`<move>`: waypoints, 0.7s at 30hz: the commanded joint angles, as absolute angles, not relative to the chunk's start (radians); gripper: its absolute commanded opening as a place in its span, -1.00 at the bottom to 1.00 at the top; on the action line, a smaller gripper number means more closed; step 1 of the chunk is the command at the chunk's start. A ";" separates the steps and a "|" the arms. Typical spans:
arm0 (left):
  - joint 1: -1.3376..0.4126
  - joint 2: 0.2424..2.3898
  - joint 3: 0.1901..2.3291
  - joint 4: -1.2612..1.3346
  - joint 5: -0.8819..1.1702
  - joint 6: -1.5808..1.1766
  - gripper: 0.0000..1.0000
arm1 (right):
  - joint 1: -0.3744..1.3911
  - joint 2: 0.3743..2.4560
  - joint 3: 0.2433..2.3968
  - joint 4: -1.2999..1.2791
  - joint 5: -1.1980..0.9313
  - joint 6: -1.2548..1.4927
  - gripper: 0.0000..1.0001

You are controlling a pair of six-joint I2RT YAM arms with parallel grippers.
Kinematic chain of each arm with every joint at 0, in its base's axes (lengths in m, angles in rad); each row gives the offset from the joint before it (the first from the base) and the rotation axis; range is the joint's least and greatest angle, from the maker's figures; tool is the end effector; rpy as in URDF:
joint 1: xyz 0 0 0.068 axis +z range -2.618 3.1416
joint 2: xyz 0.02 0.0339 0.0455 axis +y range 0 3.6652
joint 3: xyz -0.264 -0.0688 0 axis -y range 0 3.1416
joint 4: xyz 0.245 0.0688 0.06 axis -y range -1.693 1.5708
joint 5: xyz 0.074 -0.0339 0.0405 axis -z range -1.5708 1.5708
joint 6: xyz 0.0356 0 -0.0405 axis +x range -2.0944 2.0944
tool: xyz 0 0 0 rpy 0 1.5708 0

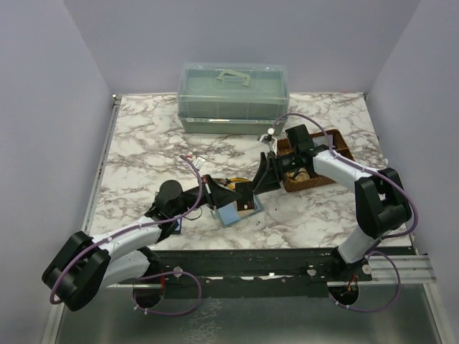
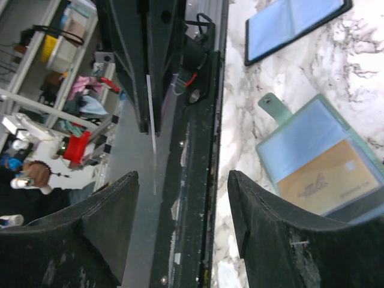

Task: Take the credit cards out of the card holder
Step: Place the credit card in the storage box.

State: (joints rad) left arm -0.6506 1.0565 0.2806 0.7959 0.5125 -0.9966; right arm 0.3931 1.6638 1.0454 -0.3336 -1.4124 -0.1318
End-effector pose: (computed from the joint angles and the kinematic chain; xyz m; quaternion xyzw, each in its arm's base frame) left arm 0.1582 -0.1423 0.2167 0.0617 0.6982 -0.6274 0.3393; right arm 0.2868 0.1570 0.2184 -0.3789 0.6486 0.6430 0.1492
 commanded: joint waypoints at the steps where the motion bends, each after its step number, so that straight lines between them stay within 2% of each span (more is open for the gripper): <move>1: -0.664 1.105 0.313 0.895 0.478 -0.969 -1.00 | 0.394 1.673 1.039 -0.280 -1.534 -0.076 0.29; 5: -0.675 1.148 0.320 0.928 0.471 -0.974 -1.00 | 0.394 1.670 1.031 -0.253 -1.562 -0.043 0.10; 8: -0.679 1.172 0.327 0.955 0.466 -0.977 -1.00 | 0.394 1.681 1.021 -0.211 -1.572 -0.004 -0.21; 13: -0.683 1.196 0.336 0.984 0.457 -0.981 -1.00 | 0.395 1.716 1.040 -0.229 -1.601 0.026 -0.60; 16: -0.687 1.204 0.329 0.999 0.449 -0.988 -1.00 | 0.395 1.720 1.047 -0.242 -1.610 0.023 -0.96; 18: -0.687 1.196 0.318 1.008 0.438 -0.994 -0.98 | 0.394 1.711 1.050 -0.251 -1.587 0.013 -1.00; 20: -0.684 1.171 0.299 1.011 0.409 -0.997 -0.74 | 0.394 1.695 1.066 -0.309 -1.538 -0.056 -1.00; 21: -0.682 1.152 0.285 1.011 0.398 -1.003 -0.53 | 0.392 1.688 1.080 -0.355 -1.510 -0.095 -1.00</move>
